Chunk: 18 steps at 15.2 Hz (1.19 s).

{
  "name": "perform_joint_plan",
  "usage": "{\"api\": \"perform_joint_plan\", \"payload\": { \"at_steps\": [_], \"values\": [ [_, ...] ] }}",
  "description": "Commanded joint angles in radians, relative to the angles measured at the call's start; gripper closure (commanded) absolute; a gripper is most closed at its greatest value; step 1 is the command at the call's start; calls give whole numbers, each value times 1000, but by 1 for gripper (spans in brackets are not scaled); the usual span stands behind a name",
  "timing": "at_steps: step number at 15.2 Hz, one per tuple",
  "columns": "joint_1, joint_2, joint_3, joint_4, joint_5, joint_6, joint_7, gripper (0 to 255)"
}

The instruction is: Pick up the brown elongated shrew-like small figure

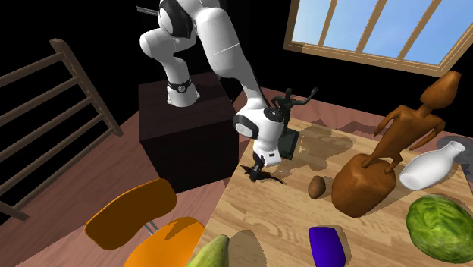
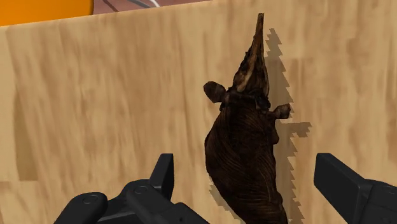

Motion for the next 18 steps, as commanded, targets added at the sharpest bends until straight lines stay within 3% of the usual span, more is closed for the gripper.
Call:
{"api": "perform_joint_plan", "payload": {
  "at_steps": [1, 2, 11, 18],
  "values": [
    [2, 12, -2, 9, -1, 4, 1, 0],
    [1, 12, -3, 7, -2, 5, 1, 255],
    [2, 12, -2, 9, -1, 4, 1, 255],
    [-14, -76, 18, -28, 15, -47, -16, 255]
  ]
}}
